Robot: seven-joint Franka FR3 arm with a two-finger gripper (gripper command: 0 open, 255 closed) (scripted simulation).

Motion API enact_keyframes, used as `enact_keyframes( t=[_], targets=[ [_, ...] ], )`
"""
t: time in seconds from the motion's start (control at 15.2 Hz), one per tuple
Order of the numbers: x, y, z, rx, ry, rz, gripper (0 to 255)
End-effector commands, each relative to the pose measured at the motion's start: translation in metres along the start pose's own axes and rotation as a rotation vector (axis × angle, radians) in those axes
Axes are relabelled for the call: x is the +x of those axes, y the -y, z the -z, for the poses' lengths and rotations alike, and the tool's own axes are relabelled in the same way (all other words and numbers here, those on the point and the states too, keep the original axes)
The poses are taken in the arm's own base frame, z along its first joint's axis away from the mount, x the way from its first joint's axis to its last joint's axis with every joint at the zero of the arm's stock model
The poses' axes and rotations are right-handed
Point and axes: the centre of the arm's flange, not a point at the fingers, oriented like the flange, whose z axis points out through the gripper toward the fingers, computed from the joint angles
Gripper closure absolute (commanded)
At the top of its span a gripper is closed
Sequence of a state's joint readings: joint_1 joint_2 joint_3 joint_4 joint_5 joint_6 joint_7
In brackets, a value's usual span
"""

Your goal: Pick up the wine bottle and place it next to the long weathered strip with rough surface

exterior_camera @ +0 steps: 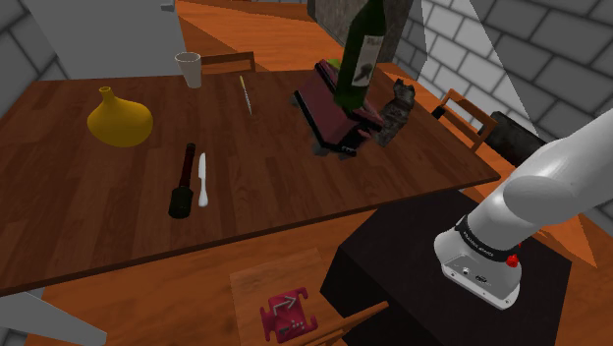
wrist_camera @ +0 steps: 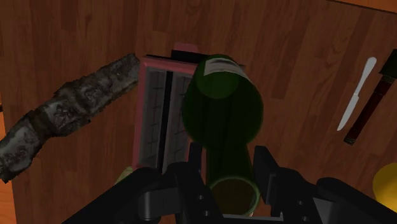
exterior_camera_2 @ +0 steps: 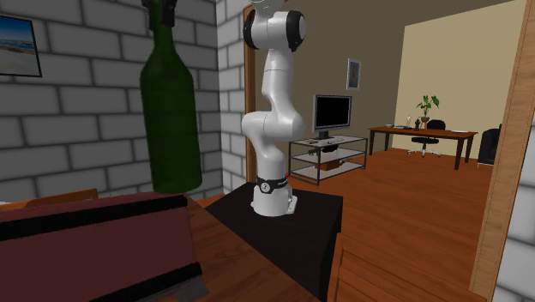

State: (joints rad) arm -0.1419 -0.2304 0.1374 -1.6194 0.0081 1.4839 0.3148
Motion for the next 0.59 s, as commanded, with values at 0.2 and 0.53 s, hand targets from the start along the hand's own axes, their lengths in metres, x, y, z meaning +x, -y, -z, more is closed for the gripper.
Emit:
enact_keyframes(
  t=[0.2, 0.53],
  targets=[
    [-0.012, -0.056, 0.032, 0.0, 0.001, 0.001, 255],
    [-0.022, -0.112, 0.065, 0.0, 0.001, 0.001, 255]
  ],
)
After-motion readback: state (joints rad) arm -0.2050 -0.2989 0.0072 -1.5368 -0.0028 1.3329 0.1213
